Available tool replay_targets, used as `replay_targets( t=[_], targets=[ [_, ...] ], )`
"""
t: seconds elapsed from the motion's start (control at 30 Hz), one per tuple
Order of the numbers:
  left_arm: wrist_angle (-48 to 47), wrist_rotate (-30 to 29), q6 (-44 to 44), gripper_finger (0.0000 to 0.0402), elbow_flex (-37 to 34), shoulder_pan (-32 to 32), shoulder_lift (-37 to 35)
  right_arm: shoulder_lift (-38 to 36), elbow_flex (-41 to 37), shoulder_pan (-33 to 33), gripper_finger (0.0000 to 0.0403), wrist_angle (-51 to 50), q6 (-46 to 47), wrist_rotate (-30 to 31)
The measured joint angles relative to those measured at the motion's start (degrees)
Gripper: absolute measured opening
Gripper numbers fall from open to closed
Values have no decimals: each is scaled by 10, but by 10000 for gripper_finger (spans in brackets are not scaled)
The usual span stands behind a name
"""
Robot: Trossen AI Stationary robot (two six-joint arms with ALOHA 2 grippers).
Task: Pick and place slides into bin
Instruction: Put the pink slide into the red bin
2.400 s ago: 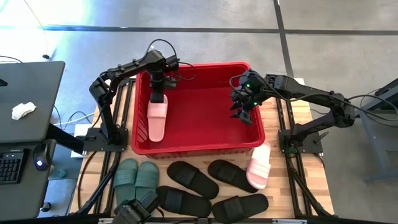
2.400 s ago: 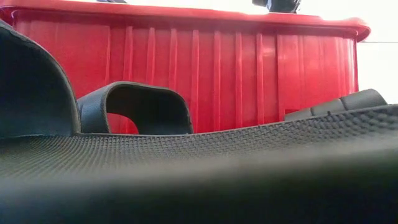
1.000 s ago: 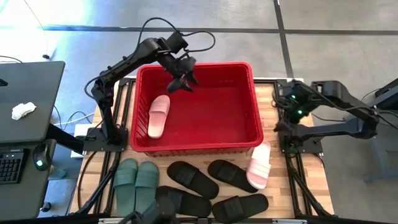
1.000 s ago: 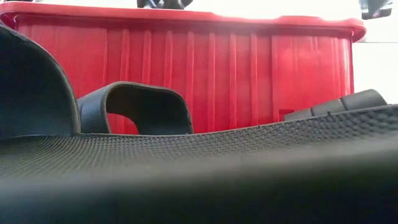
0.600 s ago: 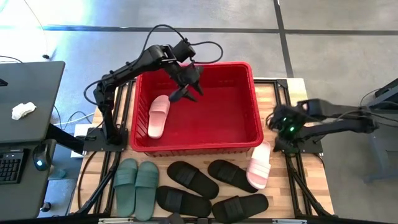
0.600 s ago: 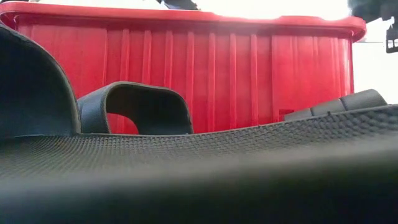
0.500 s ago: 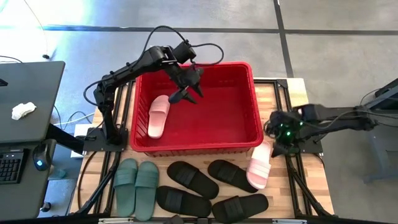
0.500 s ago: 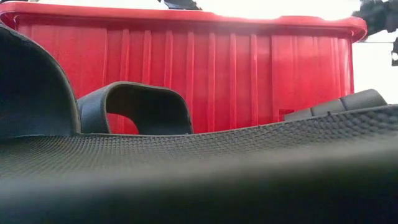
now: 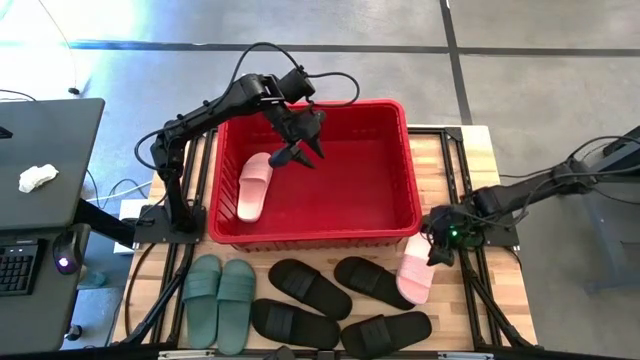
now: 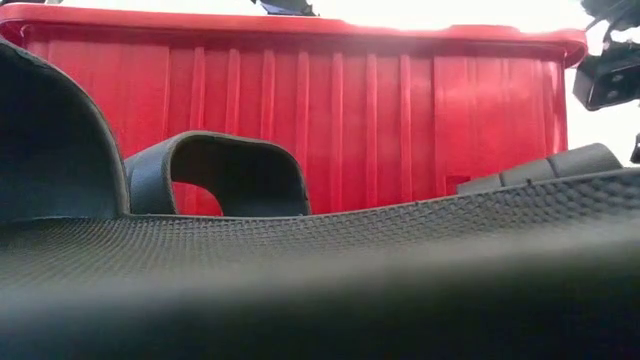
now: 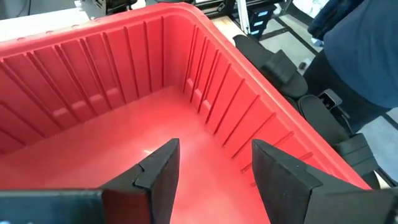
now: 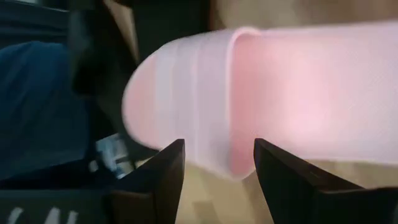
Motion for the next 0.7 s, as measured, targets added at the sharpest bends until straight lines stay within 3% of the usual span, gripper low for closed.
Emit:
replay_targets(
  t=[0.17,0.7],
  targets=[
    [0,0,-4,184,0,0,0,0,-5,19,183,7,-5,43],
    [1,0,-15,184,0,0,0,2,-5,36,183,36,1,30]
  ],
)
